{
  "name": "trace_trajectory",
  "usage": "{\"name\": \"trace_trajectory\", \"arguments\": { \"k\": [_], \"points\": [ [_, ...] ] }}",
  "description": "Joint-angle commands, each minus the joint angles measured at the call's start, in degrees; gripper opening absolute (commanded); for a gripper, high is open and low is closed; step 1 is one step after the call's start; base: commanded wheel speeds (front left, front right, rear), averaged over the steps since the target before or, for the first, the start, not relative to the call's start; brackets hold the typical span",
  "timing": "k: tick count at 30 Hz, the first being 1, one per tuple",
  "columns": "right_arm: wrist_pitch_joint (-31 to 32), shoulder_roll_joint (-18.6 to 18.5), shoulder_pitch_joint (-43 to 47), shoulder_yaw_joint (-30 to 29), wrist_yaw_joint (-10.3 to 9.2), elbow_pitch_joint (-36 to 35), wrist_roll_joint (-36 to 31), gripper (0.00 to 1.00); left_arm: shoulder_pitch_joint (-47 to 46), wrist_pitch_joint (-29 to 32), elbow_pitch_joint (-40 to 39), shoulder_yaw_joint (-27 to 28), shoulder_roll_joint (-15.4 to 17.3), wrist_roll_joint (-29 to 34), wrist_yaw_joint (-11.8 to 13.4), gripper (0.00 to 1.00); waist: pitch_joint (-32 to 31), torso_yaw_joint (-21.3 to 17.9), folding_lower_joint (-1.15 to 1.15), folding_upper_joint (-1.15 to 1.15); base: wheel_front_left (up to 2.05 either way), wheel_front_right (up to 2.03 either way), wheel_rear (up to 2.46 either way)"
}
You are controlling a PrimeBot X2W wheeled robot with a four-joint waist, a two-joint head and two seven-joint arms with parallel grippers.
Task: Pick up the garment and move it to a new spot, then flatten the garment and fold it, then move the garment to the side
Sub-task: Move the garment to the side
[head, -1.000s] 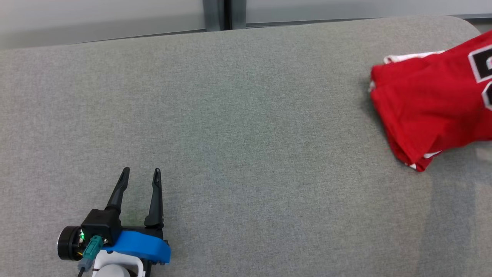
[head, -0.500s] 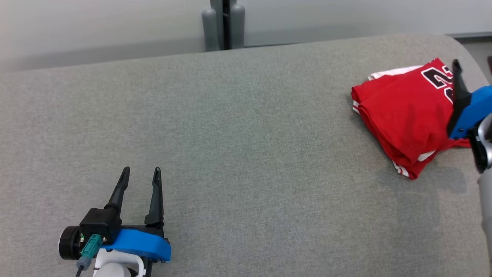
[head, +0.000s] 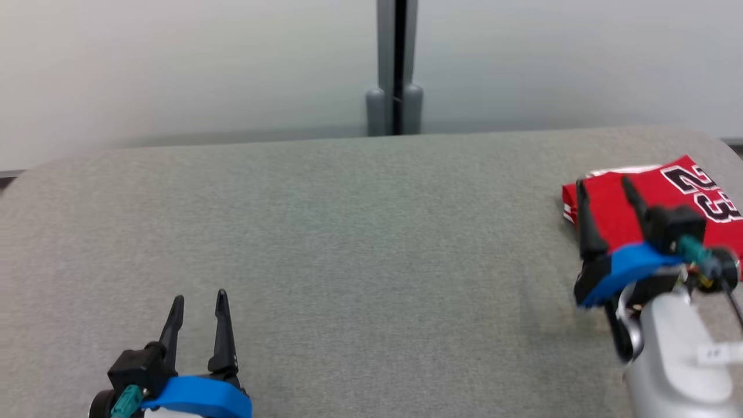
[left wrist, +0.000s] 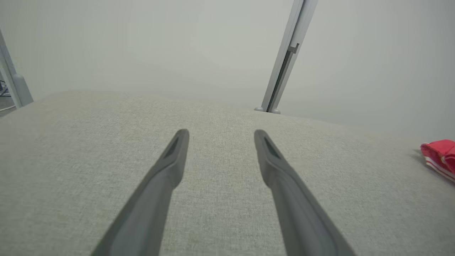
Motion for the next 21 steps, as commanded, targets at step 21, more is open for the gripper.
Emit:
{"name": "trace_trajectory", "arguments": {
  "k": [21],
  "points": [
    [-3.32, 2.08, 27.01, 6.33, -0.01, -15.63, 8.83, 1.0, 5.95, -0.33, 1.29, -0.22, -0.67, 0.25, 1.43, 1.0, -3.51, 2.69, 0.01, 0.0, 0.0, 0.0, 0.0]
  ]
}}
